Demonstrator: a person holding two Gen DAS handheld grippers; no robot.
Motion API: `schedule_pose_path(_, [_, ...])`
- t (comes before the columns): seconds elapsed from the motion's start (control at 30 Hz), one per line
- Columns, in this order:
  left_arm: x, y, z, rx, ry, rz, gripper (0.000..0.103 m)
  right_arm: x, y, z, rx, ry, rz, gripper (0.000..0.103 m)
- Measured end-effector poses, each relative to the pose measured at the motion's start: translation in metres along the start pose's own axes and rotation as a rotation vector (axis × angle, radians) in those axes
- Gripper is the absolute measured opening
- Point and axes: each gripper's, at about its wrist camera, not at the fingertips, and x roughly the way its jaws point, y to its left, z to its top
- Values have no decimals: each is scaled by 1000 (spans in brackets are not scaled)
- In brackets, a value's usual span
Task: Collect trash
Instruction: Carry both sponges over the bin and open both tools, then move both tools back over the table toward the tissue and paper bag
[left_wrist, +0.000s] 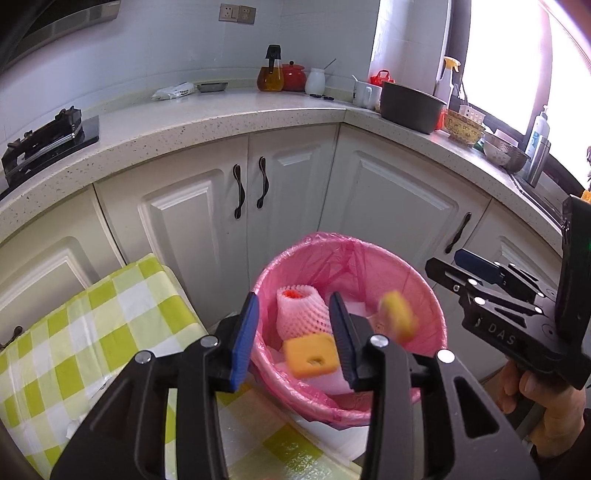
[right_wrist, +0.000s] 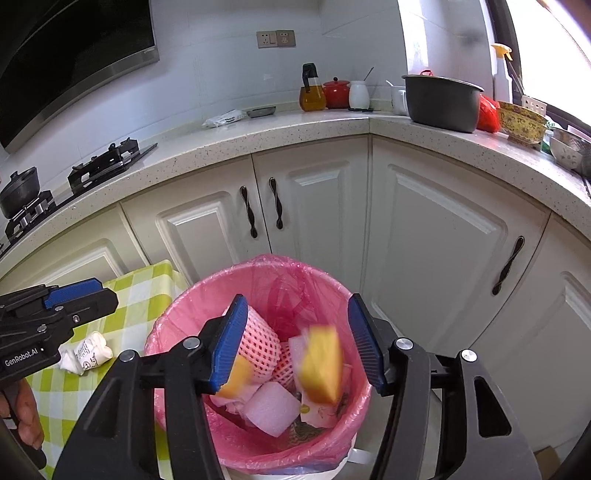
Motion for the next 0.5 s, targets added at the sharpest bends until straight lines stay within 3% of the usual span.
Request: schedule_pose_path(0.5, [-35,32,-8,-43,-41,26,41,-18,9,-5,-2,-26,9,55])
